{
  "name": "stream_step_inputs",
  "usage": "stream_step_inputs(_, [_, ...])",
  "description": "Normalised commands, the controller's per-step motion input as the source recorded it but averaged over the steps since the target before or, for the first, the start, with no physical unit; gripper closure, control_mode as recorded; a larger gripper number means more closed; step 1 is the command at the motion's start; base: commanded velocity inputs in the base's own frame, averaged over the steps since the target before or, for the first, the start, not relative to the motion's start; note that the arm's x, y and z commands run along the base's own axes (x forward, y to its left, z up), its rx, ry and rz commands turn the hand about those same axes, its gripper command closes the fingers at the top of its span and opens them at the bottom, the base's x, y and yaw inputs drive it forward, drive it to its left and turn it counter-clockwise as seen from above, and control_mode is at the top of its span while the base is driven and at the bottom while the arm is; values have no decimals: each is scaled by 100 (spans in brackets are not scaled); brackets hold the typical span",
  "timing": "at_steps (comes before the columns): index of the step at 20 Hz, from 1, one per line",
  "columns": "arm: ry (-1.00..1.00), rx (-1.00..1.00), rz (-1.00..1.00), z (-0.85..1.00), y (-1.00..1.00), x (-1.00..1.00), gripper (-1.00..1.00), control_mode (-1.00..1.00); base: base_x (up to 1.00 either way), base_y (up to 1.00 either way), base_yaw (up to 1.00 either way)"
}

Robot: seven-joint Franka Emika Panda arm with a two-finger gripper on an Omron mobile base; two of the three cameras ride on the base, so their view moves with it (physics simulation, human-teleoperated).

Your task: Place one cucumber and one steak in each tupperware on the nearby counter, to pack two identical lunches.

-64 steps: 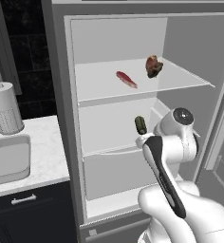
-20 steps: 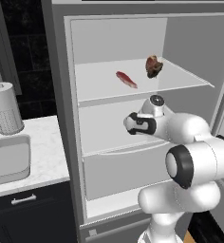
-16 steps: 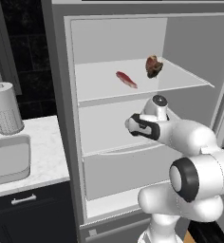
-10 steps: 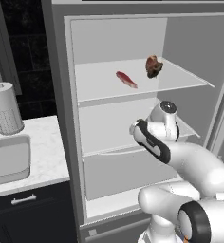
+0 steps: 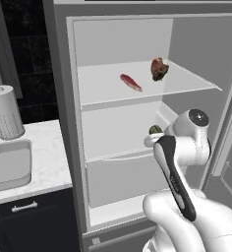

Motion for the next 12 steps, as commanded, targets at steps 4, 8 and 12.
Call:
stream_step_inputs(4, [0, 0, 1, 67, 0, -100, 100, -100, 0, 0, 0])
stream_step_inputs(8, [0, 0, 0, 45, 0, -100, 100, -100, 0, 0, 0])
stream_step_inputs(12, [2, -1, 0, 8, 0, -100, 100, -100, 0, 0, 0])
